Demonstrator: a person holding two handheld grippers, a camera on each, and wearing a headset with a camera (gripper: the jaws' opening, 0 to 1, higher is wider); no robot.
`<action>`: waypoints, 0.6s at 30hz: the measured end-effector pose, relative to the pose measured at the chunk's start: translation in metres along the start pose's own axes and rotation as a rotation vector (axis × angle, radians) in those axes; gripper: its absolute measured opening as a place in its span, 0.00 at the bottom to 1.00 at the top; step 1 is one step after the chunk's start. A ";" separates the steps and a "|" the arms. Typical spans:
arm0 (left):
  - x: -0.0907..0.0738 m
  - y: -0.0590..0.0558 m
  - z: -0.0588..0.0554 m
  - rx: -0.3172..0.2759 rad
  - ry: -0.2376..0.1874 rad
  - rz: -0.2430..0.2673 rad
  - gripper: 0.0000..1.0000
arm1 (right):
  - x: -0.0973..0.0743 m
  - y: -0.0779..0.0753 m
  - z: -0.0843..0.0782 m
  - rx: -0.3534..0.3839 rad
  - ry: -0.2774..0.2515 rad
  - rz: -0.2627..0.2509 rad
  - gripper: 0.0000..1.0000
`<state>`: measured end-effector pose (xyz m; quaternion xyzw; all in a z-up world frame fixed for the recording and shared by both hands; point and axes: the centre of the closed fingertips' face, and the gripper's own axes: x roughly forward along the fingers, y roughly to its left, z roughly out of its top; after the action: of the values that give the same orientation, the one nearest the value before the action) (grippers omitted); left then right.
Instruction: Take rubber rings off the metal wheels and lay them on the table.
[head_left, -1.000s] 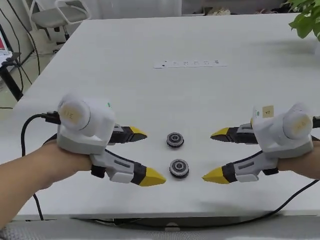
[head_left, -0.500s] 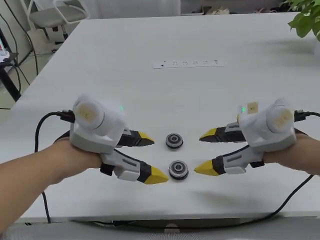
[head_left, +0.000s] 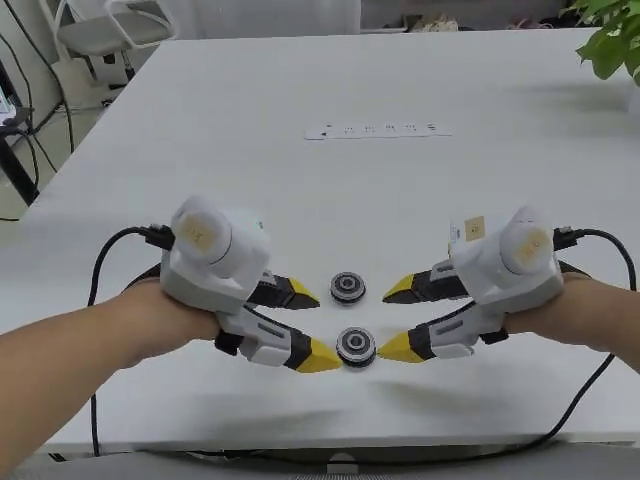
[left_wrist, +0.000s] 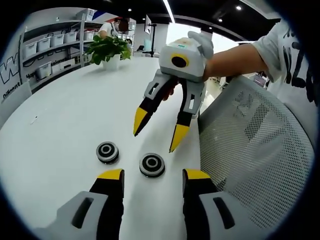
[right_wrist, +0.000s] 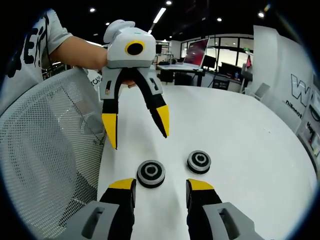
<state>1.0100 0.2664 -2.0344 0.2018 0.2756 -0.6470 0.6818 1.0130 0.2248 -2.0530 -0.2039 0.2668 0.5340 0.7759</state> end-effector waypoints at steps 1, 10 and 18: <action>0.002 0.000 0.000 0.011 0.003 0.000 0.41 | 0.001 0.001 -0.001 0.001 0.003 0.002 0.37; 0.019 -0.007 -0.003 0.029 0.040 -0.037 0.31 | 0.004 0.005 -0.007 0.009 0.017 0.016 0.37; 0.028 -0.009 -0.002 0.018 0.041 -0.049 0.26 | 0.004 0.007 -0.011 0.017 0.022 0.017 0.38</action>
<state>1.0016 0.2453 -2.0531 0.2142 0.2884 -0.6616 0.6582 1.0056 0.2234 -2.0647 -0.2012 0.2815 0.5359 0.7701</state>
